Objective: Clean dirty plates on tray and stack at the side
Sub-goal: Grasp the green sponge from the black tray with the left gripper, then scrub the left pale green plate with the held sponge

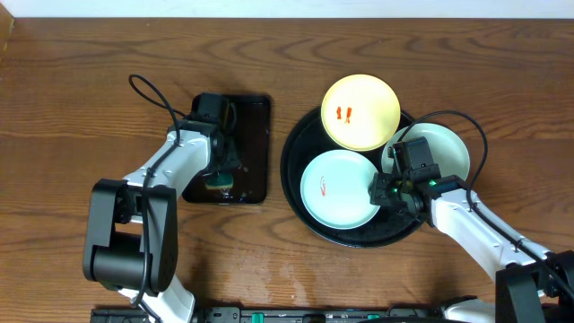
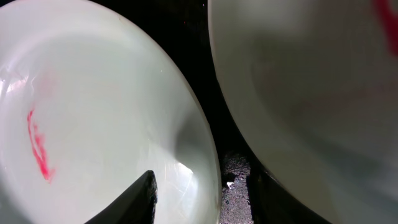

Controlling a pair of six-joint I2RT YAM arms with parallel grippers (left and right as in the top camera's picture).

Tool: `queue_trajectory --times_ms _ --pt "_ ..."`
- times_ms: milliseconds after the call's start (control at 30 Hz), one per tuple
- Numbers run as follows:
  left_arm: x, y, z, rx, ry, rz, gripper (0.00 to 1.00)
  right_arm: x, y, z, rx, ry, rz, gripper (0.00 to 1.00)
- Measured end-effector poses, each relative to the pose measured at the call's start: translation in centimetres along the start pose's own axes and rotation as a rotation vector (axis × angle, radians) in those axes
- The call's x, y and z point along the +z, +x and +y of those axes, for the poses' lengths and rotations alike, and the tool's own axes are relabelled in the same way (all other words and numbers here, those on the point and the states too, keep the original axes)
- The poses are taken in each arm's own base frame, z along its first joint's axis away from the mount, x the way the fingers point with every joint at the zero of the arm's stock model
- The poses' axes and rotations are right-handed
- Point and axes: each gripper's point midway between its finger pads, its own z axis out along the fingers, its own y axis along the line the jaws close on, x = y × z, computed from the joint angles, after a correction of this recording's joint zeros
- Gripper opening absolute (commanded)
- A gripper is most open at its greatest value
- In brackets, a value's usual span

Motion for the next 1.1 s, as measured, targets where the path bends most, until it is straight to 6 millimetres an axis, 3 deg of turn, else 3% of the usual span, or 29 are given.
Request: queue_trajectory --times_ms 133,200,300,467,600,633,700,800,1100 --pt "-0.5 0.9 0.3 0.004 -0.006 0.036 0.07 0.0 0.0 0.0 0.000 0.000 0.000 0.43" --pt "-1.0 1.7 0.5 0.007 -0.009 0.063 0.08 0.0 0.0 0.0 -0.008 0.000 0.000 0.29" --pt "-2.8 2.4 0.0 0.027 0.026 0.084 0.07 0.0 -0.2 0.1 -0.027 -0.005 -0.006 0.26" --pt "-7.9 1.9 -3.9 0.090 0.187 -0.009 0.07 0.0 -0.2 0.2 -0.072 -0.006 -0.009 0.25" --pt "-11.2 3.0 -7.4 0.179 0.293 -0.060 0.08 0.1 -0.2 0.1 -0.086 -0.004 -0.006 0.26" --pt "-11.6 3.5 -8.0 0.201 0.308 -0.061 0.08 0.3 -0.1 0.0 -0.087 -0.003 -0.003 0.24" --pt "-11.9 4.5 -9.3 0.241 0.331 -0.051 0.08 1.1 0.3 -0.3 -0.093 0.005 0.016 0.09" --pt "-12.0 5.6 -10.5 0.274 0.344 -0.035 0.08 1.6 -0.1 -0.2 -0.089 0.006 0.008 0.01" --pt "-12.6 6.7 -16.0 0.316 0.449 -0.091 0.08 1.6 -0.4 -0.3 -0.069 0.010 -0.005 0.01"
